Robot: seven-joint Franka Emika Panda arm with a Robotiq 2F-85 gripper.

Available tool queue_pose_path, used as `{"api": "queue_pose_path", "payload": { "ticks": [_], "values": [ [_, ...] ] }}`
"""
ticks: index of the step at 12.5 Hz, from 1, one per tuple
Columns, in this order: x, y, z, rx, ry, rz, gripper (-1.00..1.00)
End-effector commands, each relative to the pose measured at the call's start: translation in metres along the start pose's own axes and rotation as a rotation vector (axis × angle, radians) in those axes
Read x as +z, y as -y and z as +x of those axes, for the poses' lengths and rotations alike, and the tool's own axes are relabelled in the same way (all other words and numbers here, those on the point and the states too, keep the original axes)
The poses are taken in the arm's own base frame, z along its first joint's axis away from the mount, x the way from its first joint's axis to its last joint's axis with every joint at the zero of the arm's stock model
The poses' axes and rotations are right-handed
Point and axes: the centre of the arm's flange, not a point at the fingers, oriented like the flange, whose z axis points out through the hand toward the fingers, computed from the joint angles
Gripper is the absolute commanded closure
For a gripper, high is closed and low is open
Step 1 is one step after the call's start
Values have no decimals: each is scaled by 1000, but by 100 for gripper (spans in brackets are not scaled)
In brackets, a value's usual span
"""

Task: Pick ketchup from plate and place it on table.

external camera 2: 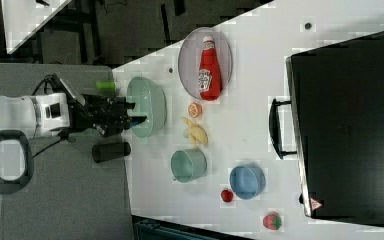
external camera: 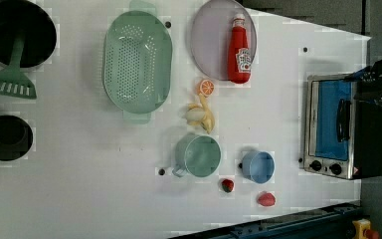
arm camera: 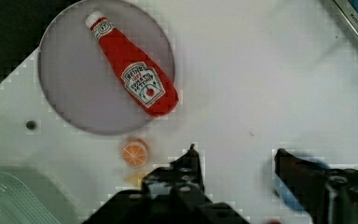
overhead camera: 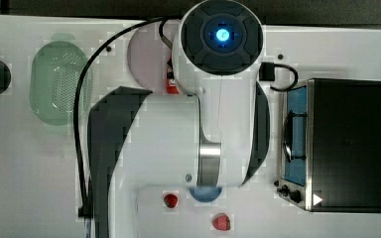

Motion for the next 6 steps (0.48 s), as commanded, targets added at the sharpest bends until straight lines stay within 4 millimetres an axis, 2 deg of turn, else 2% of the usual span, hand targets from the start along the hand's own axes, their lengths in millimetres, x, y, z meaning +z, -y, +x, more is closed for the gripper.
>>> {"api": "queue_pose_path", "payload": {
  "ticks": [1,3,6],
  "values": [
    [-62,-60,-58,72,16,-20,-59],
    [-49,-53,-53,8,33,-32,-99],
    [-10,-35,-36,-138,78,-55,-100]
  ]
}}
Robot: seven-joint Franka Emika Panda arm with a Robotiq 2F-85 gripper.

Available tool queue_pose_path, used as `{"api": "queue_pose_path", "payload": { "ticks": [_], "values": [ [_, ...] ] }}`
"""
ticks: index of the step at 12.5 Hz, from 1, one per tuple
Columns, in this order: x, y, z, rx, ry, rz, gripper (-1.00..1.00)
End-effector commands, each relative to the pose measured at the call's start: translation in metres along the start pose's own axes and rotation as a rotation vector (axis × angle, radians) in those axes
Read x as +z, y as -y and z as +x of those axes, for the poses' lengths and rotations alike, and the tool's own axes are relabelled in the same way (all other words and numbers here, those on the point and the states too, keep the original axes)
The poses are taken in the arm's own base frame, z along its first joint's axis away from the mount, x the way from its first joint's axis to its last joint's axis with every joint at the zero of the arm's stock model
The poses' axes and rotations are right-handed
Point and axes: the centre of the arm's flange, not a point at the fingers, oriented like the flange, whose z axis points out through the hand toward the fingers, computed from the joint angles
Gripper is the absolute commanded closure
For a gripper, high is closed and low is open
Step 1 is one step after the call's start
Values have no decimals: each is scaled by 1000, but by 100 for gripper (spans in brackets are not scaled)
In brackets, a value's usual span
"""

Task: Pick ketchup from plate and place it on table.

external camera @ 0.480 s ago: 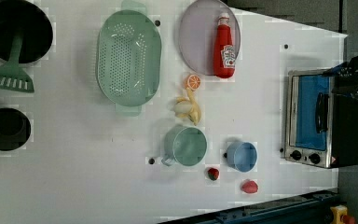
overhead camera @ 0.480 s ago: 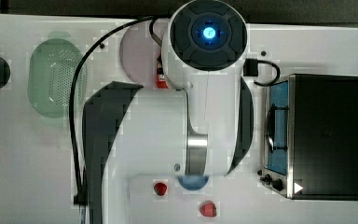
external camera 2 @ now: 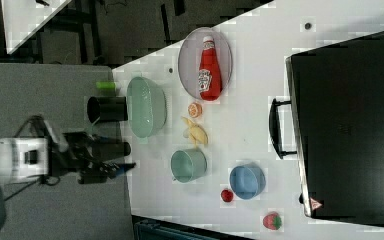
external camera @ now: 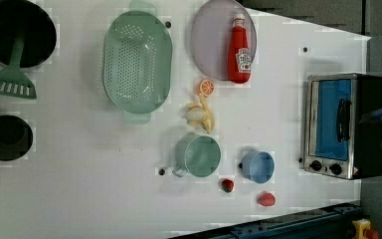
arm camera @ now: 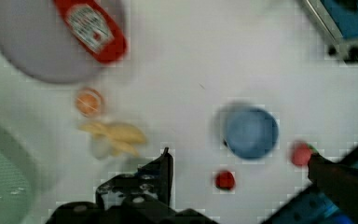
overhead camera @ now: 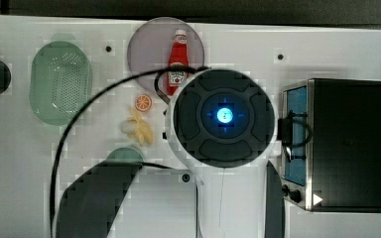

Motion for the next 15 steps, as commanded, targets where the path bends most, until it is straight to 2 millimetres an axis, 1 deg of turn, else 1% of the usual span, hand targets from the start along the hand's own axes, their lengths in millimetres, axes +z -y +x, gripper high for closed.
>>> {"api": "queue_pose_path", "payload": {
  "ticks": [1,4,7,11,15],
  "values": [
    [57,21,28,-143,81,-30,-100],
    [109,47,48,-252,102,-28,-100],
    [160,75,59,-375,112,-15,-100],
    [214,103,68,-574,102,18,-100],
    [262,124,83,-677,89,41,-100]
  ]
}}
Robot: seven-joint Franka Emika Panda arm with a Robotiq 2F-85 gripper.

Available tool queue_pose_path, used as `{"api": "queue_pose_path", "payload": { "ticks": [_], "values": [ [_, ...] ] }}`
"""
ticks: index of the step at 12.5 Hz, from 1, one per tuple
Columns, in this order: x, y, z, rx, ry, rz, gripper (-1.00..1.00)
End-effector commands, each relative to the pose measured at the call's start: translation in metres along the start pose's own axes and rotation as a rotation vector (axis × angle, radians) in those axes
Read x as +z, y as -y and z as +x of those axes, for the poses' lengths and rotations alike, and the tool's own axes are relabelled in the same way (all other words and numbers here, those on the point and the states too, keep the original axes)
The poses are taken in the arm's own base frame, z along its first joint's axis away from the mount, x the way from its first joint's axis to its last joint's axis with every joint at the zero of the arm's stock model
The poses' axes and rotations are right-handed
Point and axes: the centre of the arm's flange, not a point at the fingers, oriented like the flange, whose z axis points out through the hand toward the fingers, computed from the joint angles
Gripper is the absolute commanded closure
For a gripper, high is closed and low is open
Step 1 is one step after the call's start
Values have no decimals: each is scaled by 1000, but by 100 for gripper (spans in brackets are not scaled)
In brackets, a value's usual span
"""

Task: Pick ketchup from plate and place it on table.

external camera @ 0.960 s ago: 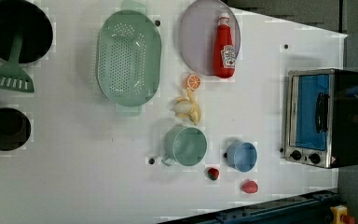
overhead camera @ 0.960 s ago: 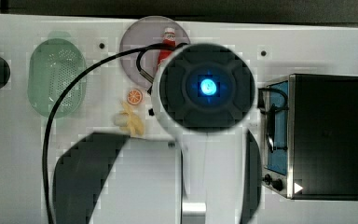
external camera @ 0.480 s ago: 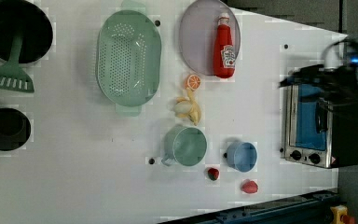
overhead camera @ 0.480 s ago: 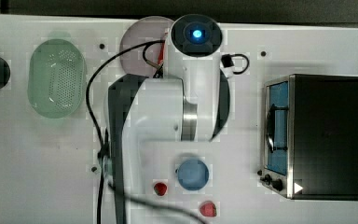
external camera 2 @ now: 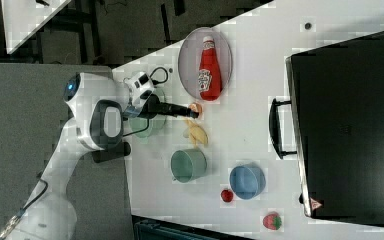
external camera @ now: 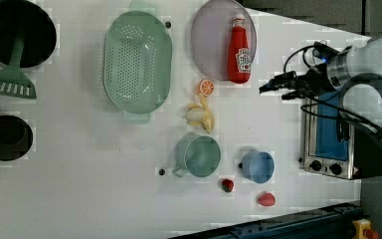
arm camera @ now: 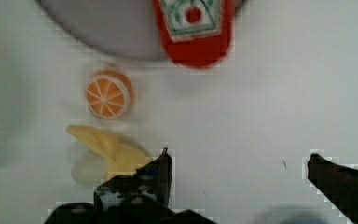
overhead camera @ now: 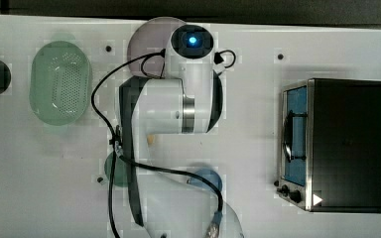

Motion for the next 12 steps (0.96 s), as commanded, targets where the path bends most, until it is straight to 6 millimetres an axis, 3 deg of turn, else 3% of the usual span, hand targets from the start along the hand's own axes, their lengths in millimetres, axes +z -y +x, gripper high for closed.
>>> {"api": "queue_pose_path", "payload": {
  "ticks": [1,8,12],
  "values": [
    [-5,12,19,-138,-74,11,-100],
    [57,18,67,-170,-181,1,-100],
    [90,18,83,-189,-217,-8,-100]
  ]
}}
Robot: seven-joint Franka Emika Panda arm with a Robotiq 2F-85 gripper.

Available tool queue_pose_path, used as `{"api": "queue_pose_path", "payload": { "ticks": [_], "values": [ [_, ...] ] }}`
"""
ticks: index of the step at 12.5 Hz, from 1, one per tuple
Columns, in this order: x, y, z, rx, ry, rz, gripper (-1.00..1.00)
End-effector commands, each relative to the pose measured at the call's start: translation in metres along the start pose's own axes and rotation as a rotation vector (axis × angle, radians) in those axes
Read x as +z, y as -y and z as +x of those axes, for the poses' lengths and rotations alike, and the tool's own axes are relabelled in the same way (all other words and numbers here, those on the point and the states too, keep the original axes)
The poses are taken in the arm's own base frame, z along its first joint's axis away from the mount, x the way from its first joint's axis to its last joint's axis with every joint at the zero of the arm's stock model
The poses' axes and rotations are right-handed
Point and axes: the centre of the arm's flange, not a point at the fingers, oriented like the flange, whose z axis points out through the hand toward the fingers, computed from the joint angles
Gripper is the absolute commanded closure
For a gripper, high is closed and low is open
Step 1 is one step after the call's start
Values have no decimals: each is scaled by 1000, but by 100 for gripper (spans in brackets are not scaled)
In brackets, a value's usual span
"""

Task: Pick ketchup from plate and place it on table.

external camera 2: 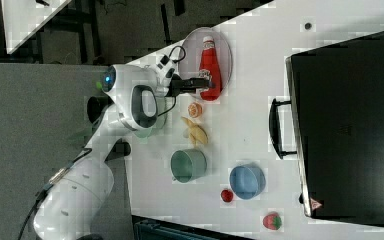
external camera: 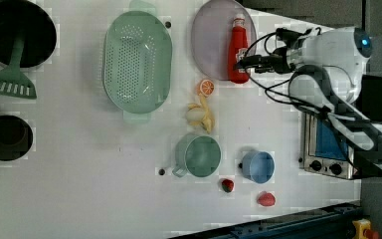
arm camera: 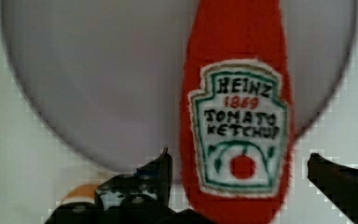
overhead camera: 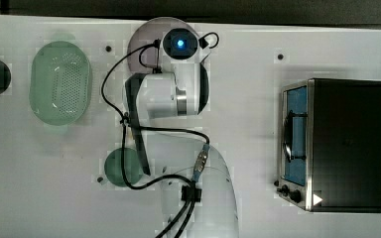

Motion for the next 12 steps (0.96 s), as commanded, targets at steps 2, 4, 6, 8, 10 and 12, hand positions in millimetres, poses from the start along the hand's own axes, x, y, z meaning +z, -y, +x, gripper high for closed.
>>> {"api": "queue_pose_path", "payload": {
  "ticks": [2,4,6,8,10,12],
  "values": [
    [6,-3,17,-37,-64,10,-100],
    [16,-1,20,-38,-83,15,-100],
    [21,2,23,-41,-96,19,-100],
    [25,1,24,-39,-92,19,-100],
    [29,0,23,-37,-89,19,-68],
    [24,0,25,-38,-97,19,-27]
  ]
}}
